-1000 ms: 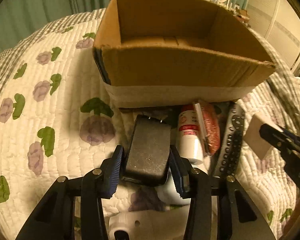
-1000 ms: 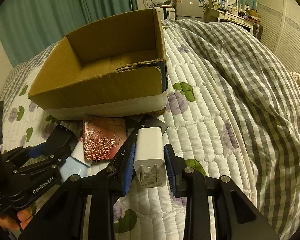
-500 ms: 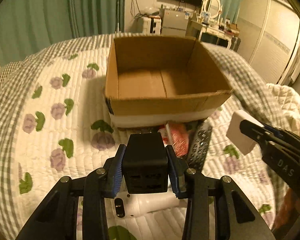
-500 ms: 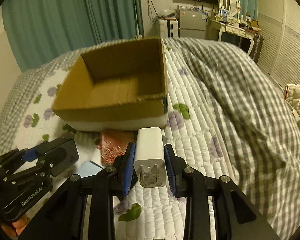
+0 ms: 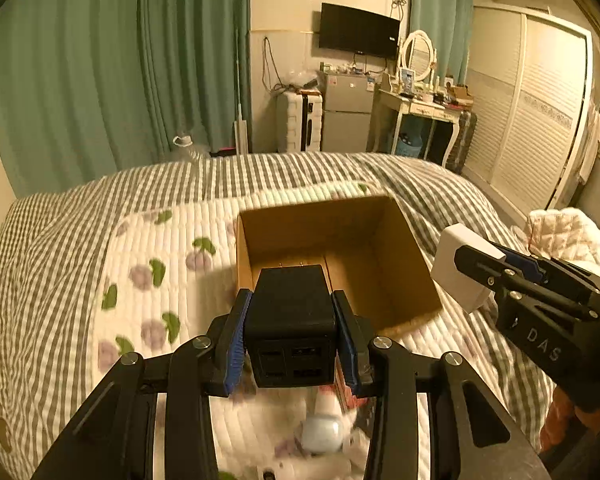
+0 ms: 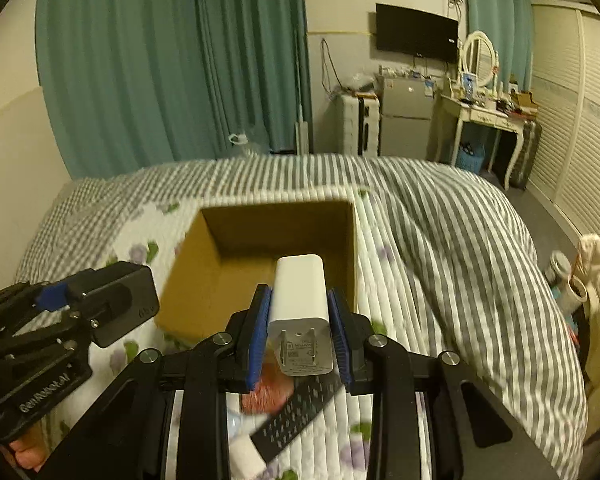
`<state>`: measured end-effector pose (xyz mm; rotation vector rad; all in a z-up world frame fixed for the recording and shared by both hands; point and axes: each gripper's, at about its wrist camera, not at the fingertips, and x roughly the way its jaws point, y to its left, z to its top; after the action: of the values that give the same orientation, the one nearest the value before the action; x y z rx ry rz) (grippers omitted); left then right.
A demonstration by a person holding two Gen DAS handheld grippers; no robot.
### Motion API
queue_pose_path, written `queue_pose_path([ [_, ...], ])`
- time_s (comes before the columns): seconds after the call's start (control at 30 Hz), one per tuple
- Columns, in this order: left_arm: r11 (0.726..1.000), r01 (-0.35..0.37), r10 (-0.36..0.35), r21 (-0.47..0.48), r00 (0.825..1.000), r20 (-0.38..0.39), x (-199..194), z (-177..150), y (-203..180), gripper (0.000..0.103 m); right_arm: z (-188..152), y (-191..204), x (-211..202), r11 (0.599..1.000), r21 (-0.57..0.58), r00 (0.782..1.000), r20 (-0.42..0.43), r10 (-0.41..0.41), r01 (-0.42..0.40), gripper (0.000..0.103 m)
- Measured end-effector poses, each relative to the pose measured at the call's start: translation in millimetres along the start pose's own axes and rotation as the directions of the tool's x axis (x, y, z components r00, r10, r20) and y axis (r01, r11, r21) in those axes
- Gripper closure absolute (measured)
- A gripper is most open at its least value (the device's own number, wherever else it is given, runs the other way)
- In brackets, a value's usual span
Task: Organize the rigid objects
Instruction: 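Carry both into the box and open the left tool to drop the adapter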
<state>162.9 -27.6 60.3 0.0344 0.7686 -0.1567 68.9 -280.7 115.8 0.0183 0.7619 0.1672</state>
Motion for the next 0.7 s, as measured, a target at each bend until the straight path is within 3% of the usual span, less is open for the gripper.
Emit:
queue_pose_path([
  [0.23,0.998,-0.06,0.06,0.02,0.998,-0.022,55.0,13.5,-6.4,0.064,32.5,-4.2,41.7,1.0,-0.003,1.0,0.002,0.019,-0.019,0.075],
  [0.4,0.999,-0.028,0.026,-0.024,0.997,-0.074,101.1,8.9,-5.2,0.064,37.0,-15.7,78.2,1.0,-0.006,1.0,-0.024,0.014,-0.014,0.075],
  [0.57,1.0,-0.018,0.019,0.013,0.997,-0.07,120.7,0.3,-12.8,0.063,31.4,-28.5,102.0,1.0,0.005,0.999,-0.041,0.019,-0.019,0.075],
  [0.7,1.0,0.015,-0.016,-0.003,0.993,-0.116,130.5,-3.1,-11.9,0.063,26.8,-30.6,111.7,1.0,0.006,0.999,-0.045,0.027,-0.026,0.075],
])
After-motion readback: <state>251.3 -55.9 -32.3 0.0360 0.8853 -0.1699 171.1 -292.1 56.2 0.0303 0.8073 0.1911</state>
